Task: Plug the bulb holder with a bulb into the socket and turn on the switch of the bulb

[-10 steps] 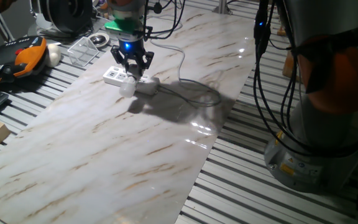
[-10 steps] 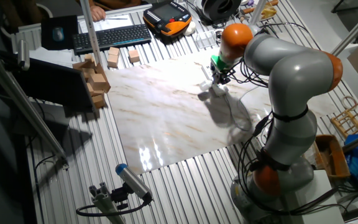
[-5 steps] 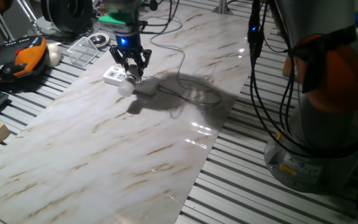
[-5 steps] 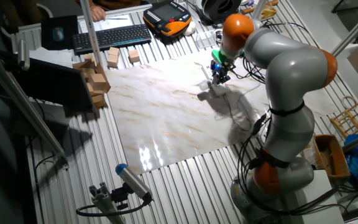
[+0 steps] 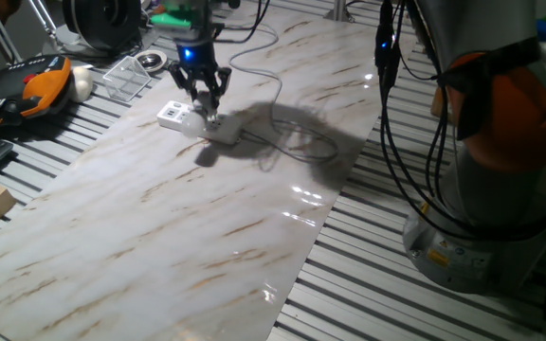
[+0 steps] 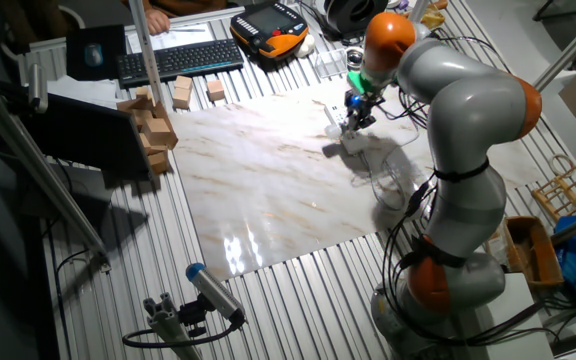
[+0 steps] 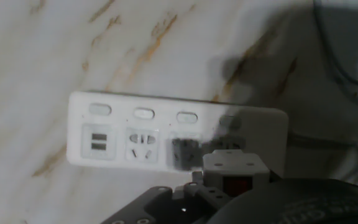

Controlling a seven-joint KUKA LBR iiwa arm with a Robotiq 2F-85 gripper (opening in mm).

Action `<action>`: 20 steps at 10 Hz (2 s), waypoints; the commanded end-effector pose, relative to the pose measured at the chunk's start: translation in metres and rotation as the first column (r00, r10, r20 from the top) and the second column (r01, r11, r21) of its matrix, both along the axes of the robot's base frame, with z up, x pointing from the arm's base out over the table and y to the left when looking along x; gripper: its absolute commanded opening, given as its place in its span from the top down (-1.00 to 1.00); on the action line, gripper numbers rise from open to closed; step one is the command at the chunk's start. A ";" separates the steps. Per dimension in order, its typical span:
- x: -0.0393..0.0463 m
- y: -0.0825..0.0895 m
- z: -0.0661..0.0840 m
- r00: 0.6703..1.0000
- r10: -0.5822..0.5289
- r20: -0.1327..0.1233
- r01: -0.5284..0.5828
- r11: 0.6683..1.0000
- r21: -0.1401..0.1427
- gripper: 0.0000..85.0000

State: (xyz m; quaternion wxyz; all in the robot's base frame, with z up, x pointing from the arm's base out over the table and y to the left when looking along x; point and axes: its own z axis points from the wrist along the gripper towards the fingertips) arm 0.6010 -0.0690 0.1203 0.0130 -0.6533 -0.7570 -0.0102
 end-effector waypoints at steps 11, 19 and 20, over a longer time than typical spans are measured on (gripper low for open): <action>-0.0011 0.009 -0.013 0.996 -0.087 0.027 0.087 0.996 -0.003 1.00; -0.0061 0.009 -0.022 0.995 -0.089 0.036 0.089 0.996 -0.002 1.00; -0.0071 0.010 -0.024 0.995 -0.089 0.036 0.089 0.996 -0.002 1.00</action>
